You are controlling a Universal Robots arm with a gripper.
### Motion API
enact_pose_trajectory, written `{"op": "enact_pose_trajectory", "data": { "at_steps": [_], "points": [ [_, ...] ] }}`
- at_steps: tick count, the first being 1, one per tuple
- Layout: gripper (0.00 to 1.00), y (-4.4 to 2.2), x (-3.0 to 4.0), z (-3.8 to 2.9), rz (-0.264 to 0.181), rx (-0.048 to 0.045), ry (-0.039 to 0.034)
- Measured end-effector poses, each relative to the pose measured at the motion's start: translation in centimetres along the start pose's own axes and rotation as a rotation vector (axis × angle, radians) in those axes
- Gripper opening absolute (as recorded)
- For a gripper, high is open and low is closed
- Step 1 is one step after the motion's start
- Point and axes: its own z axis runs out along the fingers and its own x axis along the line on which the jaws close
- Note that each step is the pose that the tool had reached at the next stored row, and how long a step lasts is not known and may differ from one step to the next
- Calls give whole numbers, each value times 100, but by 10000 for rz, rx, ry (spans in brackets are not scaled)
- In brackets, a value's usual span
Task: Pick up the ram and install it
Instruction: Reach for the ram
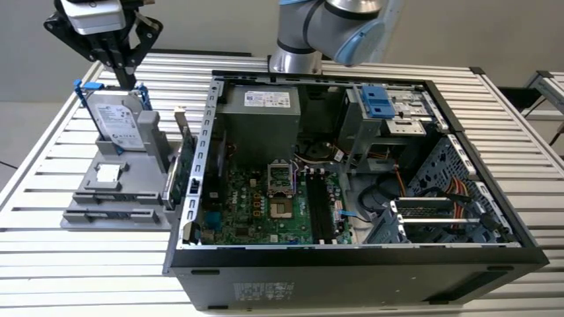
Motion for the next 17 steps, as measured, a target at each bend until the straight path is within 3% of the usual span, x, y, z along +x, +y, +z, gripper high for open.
{"op": "enact_pose_trajectory", "data": {
  "at_steps": [9, 17],
  "points": [
    [0, -12, 160, 0, -51, 1, 4],
    [0, -20, 276, 0, -444, 3, 22]
  ]
}}
